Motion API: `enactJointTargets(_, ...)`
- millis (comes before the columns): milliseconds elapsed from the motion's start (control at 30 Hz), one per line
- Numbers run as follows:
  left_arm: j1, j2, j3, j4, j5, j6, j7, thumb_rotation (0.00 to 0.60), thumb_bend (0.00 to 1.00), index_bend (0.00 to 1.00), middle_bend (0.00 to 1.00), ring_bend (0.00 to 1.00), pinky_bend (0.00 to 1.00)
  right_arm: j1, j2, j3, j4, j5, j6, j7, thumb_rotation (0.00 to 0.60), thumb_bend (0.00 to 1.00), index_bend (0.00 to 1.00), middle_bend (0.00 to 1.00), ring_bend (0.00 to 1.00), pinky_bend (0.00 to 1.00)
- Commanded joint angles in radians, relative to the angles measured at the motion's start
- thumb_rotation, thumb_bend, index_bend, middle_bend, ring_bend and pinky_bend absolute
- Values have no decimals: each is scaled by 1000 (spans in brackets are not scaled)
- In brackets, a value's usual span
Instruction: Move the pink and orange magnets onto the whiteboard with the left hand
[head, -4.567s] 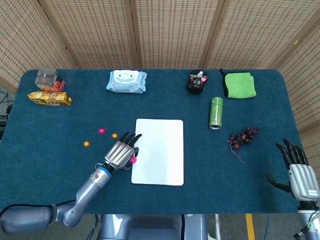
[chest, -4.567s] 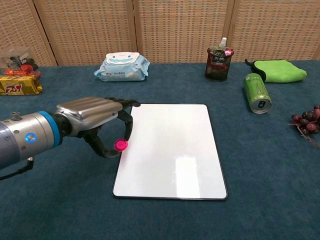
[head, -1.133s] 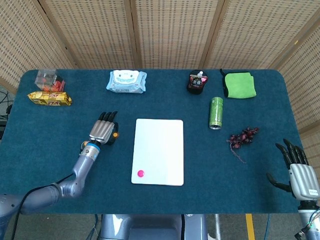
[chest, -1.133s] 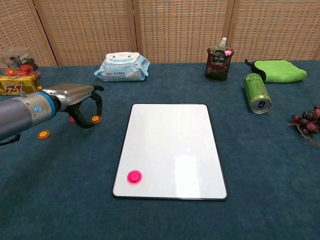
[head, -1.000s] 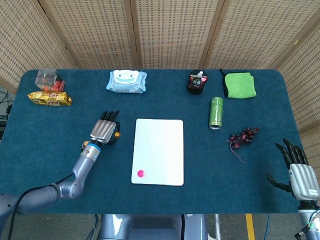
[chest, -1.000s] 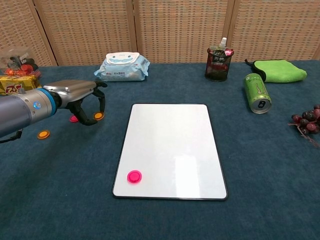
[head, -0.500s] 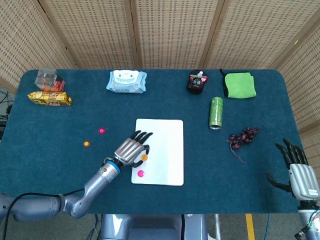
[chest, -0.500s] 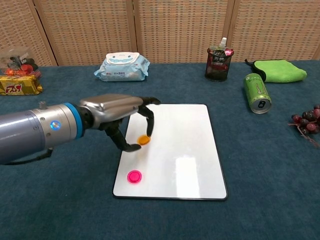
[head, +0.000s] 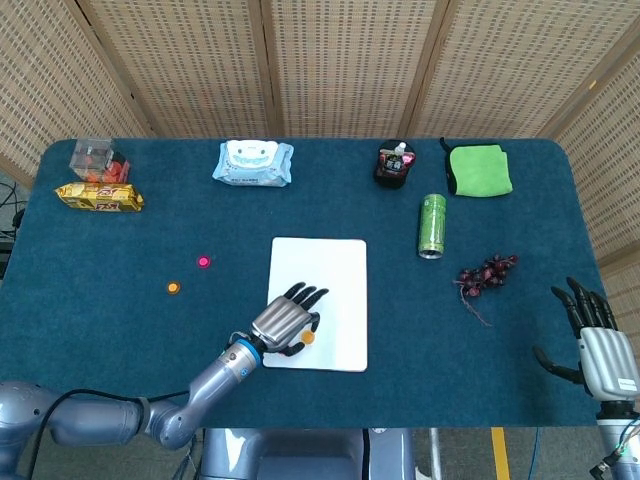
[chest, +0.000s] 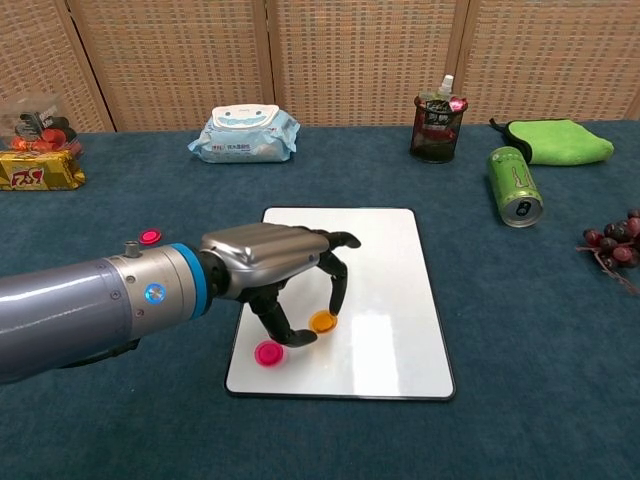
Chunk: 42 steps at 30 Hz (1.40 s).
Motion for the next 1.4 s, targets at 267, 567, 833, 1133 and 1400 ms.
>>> enactJointTargets(267, -15, -11, 18, -2, -40, -7, 24, 600, 272, 352, 0, 0, 0, -1, 0, 0, 1, -1, 1, 2, 600, 311, 99, 0, 0, 0)
enactJointTargets(567, -13, 1, 12, -16, -28, 16, 4, 600, 226, 150, 0, 0, 0, 0, 0, 0, 2, -2, 2, 1, 600, 311, 99, 0, 0, 0)
enactJointTargets(833, 11, 71, -11, -5, -19, 67, -27, 600, 264, 235, 0, 0, 0, -1, 0, -1, 3, -2, 2, 7, 600, 311, 99, 0, 0, 0)
enactJointTargets(1133, 151, 275, 50, 88, -30, 118, -148, 600, 315, 356, 0, 0, 0, 0, 0, -2, 1, -3, 1, -2, 600, 311, 99, 0, 0, 0)
enactJointTargets(1400, 264, 352, 139, 170, 162, 140, -378, 600, 330, 383, 0, 0, 0, -1, 0, -2, -8, 2, 0, -12, 600, 311, 99, 0, 0, 0)
